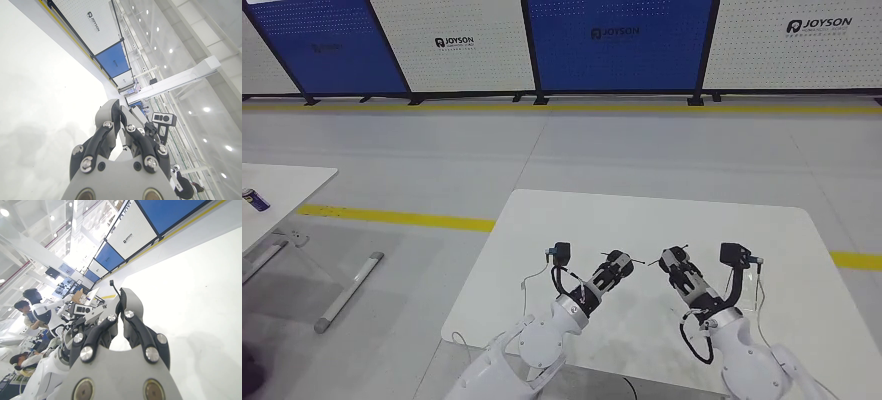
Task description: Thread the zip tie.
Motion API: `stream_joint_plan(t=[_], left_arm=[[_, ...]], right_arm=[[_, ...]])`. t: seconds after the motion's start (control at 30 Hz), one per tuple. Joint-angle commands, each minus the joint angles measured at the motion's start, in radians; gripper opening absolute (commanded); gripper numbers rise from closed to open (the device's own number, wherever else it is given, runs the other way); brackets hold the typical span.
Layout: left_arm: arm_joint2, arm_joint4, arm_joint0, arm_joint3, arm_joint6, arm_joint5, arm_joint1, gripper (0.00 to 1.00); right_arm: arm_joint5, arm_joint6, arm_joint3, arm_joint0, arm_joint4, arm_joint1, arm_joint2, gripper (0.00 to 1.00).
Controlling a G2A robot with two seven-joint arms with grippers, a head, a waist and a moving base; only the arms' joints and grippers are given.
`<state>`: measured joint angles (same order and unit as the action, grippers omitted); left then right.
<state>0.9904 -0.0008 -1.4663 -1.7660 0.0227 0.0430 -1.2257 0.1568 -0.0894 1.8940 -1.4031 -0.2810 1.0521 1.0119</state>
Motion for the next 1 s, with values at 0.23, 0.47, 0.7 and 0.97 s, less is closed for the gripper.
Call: stream_joint_plan(t=[0.23,0.47,0.7,0.97], left_arm=[[0.000,0.000,0.000,0.000,0.000,0.000,0.000,0.00],[0.000,0.000,0.000,0.000,0.000,0.000,0.000,0.00],[0.000,0.000,0.000,0.000,0.000,0.000,0.000,0.00],[0.000,0.000,0.000,0.000,0.000,0.000,0.000,0.00]], right_arm=[[-0.003,0.010,-0.008,0.009,-0.004,0.017,-0.001,0.00],[0.003,-0.005,-0.015,0.011,-0.027,0.028,-0.001,0.00],[0.006,-0.020,-0.021,0.012,-0.032,0.037,0.007,0.00],[-0.002,-0.036,-0.026,0.007,-0.029,0.047,0.011,0.00]])
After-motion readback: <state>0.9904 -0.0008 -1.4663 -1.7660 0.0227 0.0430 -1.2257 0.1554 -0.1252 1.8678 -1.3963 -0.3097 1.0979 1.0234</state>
